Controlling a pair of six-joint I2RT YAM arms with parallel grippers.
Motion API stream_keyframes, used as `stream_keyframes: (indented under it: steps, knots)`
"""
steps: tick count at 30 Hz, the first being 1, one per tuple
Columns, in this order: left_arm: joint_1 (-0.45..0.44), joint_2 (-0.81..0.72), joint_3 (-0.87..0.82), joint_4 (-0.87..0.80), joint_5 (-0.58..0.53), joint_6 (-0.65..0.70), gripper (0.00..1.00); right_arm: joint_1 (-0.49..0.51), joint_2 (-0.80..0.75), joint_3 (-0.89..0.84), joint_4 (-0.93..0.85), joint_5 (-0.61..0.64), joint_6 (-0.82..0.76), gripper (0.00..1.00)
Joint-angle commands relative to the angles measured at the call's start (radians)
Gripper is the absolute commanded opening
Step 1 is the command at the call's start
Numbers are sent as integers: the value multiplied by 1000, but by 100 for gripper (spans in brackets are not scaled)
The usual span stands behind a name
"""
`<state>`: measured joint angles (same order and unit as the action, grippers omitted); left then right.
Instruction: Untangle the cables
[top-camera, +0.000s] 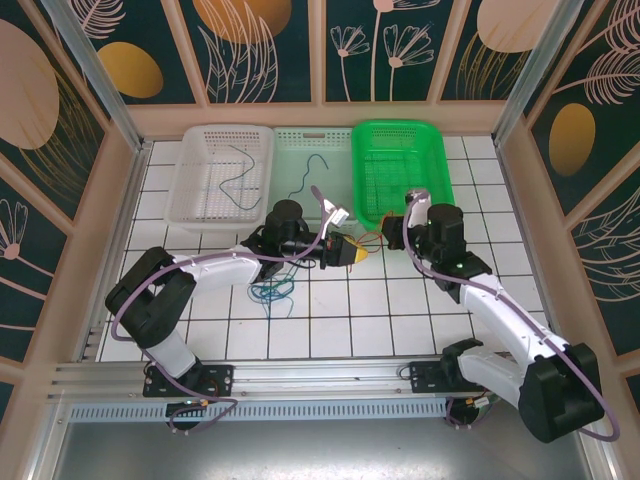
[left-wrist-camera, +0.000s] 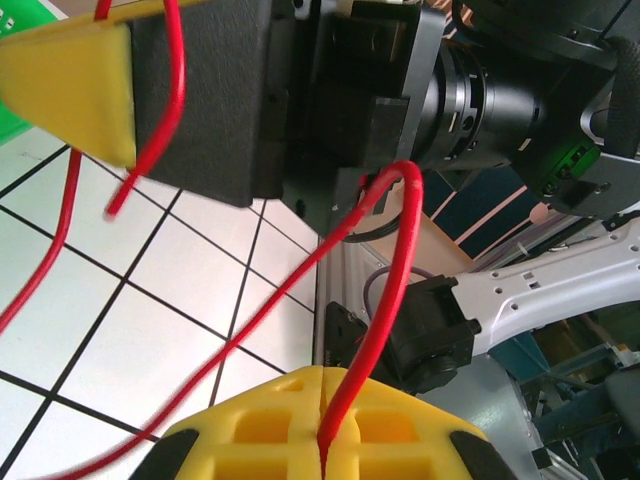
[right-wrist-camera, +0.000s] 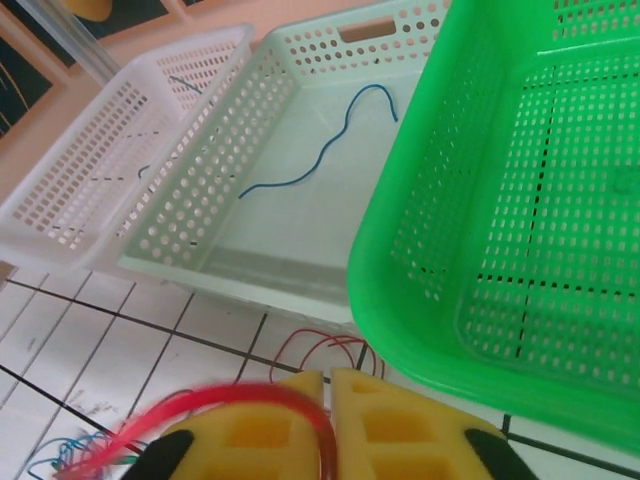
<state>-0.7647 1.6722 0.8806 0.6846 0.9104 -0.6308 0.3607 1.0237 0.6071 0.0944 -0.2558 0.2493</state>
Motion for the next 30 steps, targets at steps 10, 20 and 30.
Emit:
stream_keyframes:
  steps: [10, 20, 30]
  knots:
    - [5, 20, -13, -295, -79, 206, 0, -294, 16, 119, -3, -124, 276, 0]
    - [-1, 118, 69, -639, -332, 339, 0, -534, 55, 151, 24, -438, 447, 0]
    - [-38, 181, 156, -778, -428, 411, 0, -603, 74, 99, 172, -569, 619, 0]
